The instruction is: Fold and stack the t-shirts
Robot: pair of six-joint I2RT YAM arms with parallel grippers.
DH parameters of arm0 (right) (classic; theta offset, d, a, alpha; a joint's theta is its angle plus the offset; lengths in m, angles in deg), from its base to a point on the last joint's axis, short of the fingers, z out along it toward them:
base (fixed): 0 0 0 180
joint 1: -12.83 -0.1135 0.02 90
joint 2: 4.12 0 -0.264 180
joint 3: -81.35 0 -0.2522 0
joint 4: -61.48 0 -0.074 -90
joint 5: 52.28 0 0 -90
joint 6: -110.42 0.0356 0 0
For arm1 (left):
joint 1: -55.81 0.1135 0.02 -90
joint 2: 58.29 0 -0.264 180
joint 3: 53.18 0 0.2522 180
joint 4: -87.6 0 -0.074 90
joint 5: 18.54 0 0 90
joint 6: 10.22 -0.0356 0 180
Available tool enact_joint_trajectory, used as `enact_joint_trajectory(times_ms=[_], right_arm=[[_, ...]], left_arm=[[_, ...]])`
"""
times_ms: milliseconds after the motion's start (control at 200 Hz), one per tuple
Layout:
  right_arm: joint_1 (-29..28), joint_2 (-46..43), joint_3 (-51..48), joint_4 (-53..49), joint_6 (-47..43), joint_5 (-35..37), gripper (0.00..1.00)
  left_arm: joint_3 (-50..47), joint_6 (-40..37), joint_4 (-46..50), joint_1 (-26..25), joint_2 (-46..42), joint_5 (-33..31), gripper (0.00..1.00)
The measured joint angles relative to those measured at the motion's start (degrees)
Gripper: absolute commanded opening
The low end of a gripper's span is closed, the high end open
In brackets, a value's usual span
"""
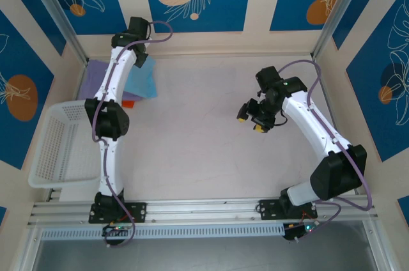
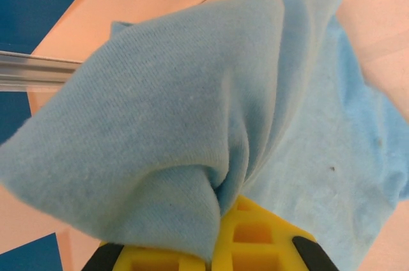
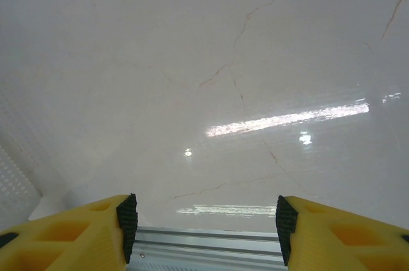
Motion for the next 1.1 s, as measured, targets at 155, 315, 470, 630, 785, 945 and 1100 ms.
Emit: enact_joint_trajectory(times_ms=[155, 315, 470, 630, 785, 945, 1100], right_arm=[[-2.3, 3.3, 3.1, -0.6, 0.2, 0.7, 0.61], [-4.0, 6.0, 5.7, -0.9, 0.6, 0.9, 0.60], [-5.2, 8.0, 7.8, -1.2, 0.6, 1.1, 0.60], [-5.7, 9.8, 10.3, -2.1, 0.5, 1.3, 0.60], [-5.8, 11.2, 13.2, -3.6, 0.4, 1.7, 0.60], [-5.9, 13.3, 16.5, -5.6, 0.3, 2.0, 0.60], [-6.0, 15.8, 19.0, -7.4, 0.3, 1.9, 0.60]], left_arm=[[0.0, 0.0, 0.2, 0.9, -1.6, 2.8, 0.00], [0.0, 0.6, 1.7, 1.0, -4.3, 6.0, 0.00], [0.0, 0.6, 2.4, 1.6, -6.3, 8.2, 0.00], [0.0, 1.0, 3.2, 4.9, -6.2, 11.2, 0.00], [0.0, 1.0, 3.3, 9.8, -5.1, 14.2, 0.00], [1.9, 0.9, 1.4, 15.0, -0.1, 14.6, 0.43], [1.9, 2.1, -5.5, 18.5, 6.3, 5.6, 0.99]])
